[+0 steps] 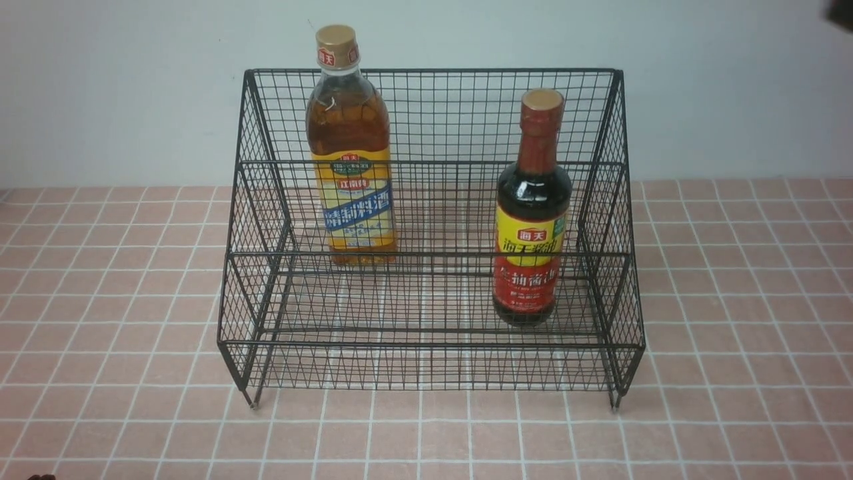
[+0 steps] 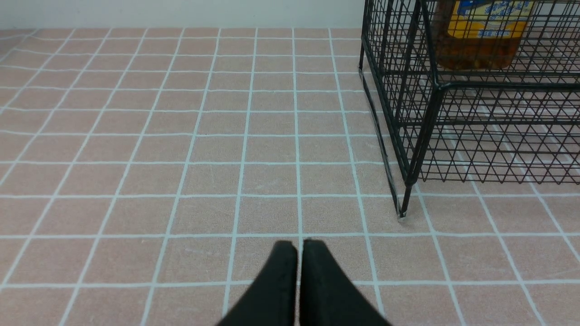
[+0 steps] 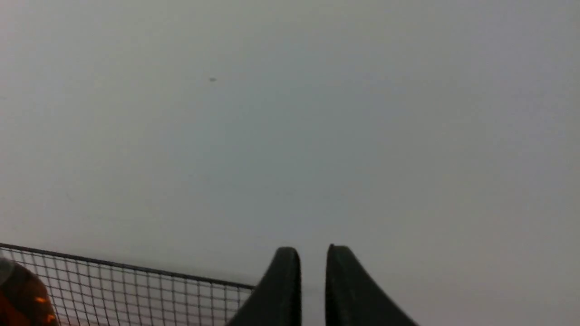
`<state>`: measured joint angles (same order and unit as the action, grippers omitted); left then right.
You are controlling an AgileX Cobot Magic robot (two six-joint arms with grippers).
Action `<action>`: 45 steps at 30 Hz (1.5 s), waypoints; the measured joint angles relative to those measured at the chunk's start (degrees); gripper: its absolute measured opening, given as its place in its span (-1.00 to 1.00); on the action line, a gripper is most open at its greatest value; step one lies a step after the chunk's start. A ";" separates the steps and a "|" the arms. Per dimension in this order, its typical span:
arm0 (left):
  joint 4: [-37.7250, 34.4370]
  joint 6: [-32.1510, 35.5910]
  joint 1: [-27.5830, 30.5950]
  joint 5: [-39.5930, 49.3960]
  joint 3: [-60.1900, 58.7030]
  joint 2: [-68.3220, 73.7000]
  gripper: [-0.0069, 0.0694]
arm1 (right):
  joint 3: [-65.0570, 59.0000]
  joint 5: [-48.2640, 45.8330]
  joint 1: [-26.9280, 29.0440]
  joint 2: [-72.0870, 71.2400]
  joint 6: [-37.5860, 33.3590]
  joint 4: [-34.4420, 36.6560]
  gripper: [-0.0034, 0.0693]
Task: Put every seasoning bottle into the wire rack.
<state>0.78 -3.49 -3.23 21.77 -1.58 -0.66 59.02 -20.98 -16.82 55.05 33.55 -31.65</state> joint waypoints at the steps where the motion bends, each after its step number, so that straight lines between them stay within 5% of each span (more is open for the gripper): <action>1: 0.00 0.00 0.00 0.00 0.00 0.00 -0.83 | 0.00 -3.83 -0.24 -1.89 -2.33 3.00 -0.87; 7: 0.00 0.00 0.00 0.00 0.00 0.00 -0.83 | -2.17 -18.83 -0.36 -11.56 -21.73 24.22 -0.94; 9: 0.00 0.00 0.00 0.00 0.00 0.00 -0.83 | -5.63 -19.32 -0.36 -15.93 -31.41 32.34 -0.94; 14: 0.00 0.00 0.00 0.00 0.00 0.00 -0.83 | -16.86 -13.26 -0.36 -24.43 -40.49 43.53 -0.94; 26: 0.00 0.00 0.12 0.05 0.00 0.00 -0.83 | -34.88 8.98 -0.36 -35.76 -27.42 40.11 -0.94; 39: 0.00 0.00 0.12 0.05 0.00 0.00 -0.83 | -35.22 9.60 -0.36 -35.76 -26.96 39.62 -0.94; 45: 0.00 0.00 0.12 0.05 0.00 0.00 -0.83 | -35.28 6.61 -0.36 -37.02 -29.43 33.97 -0.94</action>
<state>0.78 -3.49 -3.11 21.82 -1.58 -0.66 23.74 -14.37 -17.19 18.04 4.13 2.32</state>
